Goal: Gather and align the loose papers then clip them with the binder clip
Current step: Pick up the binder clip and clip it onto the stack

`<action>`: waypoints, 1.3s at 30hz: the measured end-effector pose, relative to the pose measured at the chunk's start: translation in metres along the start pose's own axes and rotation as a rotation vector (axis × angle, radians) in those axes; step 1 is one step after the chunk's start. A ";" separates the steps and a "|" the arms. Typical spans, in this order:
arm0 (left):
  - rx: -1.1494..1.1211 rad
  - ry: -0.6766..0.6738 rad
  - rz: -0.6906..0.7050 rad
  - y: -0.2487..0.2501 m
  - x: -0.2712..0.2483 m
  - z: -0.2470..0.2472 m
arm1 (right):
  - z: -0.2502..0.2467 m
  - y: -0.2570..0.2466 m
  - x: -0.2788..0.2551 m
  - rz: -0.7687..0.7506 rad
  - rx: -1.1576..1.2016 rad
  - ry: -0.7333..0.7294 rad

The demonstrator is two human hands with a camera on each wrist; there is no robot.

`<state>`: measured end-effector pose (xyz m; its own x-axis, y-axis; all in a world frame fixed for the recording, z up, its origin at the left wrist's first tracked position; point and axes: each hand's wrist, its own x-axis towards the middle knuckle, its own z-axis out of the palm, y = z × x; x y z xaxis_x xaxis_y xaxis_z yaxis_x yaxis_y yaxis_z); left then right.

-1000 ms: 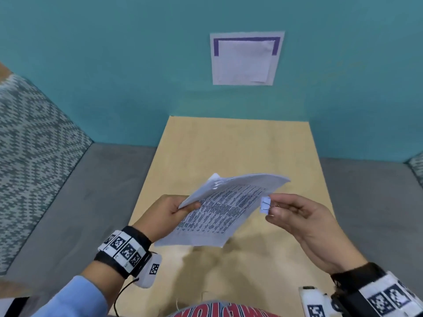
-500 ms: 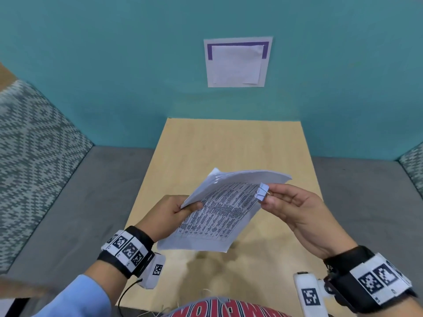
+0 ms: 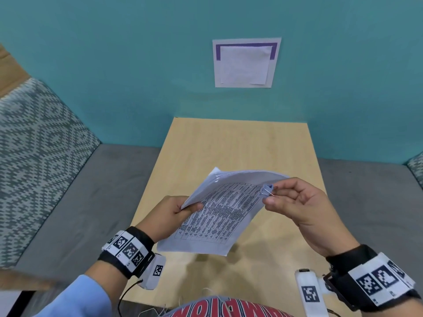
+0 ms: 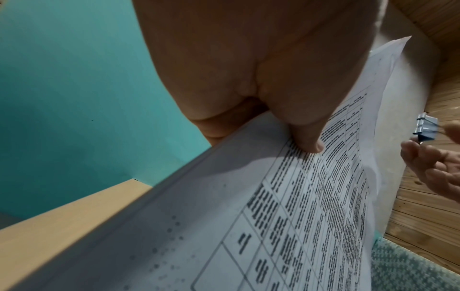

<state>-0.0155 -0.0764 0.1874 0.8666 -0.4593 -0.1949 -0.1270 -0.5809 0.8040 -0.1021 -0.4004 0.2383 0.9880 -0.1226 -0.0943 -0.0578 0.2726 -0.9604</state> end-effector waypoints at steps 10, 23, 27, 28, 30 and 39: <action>0.087 0.009 0.032 0.007 0.005 -0.002 | 0.010 -0.040 -0.004 -0.481 -0.853 0.117; 0.281 0.002 0.189 0.010 0.014 -0.014 | 0.008 -0.040 0.015 -0.529 -1.115 0.075; 0.380 -0.016 0.277 0.013 0.015 -0.021 | 0.008 -0.039 0.018 -0.447 -1.140 0.011; 0.395 -0.017 0.291 0.012 0.015 -0.023 | 0.009 -0.040 0.019 -0.421 -1.145 -0.010; 0.420 -0.022 0.307 0.012 0.017 -0.026 | 0.011 -0.045 0.018 -0.368 -1.145 -0.043; 0.077 -0.053 0.047 0.008 0.016 -0.019 | 0.024 -0.047 0.019 -0.322 -0.975 -0.060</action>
<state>0.0067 -0.0760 0.2011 0.8326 -0.5207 -0.1889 -0.2053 -0.6069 0.7678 -0.0767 -0.3925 0.2882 0.9812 0.0018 0.1931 0.1460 -0.6613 -0.7357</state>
